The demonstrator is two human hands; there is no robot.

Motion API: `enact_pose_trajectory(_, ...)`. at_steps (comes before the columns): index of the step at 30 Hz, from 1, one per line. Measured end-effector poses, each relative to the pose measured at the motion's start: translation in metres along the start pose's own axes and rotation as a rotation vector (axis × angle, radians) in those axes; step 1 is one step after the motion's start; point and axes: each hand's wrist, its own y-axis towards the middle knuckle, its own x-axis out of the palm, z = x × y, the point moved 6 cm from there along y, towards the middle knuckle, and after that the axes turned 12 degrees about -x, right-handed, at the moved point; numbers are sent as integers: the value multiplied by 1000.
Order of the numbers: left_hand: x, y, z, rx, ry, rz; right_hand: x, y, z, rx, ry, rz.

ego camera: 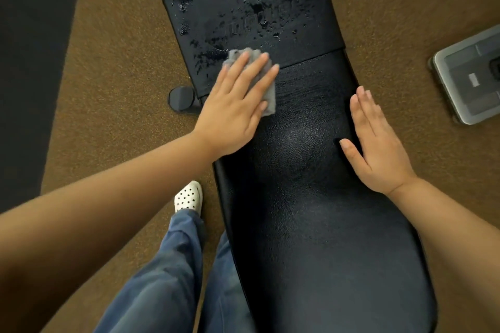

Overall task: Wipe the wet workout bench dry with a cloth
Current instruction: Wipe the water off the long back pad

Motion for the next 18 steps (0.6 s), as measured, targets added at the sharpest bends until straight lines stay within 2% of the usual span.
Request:
enact_pose_trajectory(4, 7, 32, 41, 99, 47, -31, -3, -1, 1, -2, 101, 65)
enact_pose_trajectory(11, 29, 54, 114, 108, 84, -114, -10, -3, 3, -1, 203, 160)
enact_pose_trajectory(18, 56, 24, 186, 148, 80, -239, -41, -11, 9, 78, 179, 336)
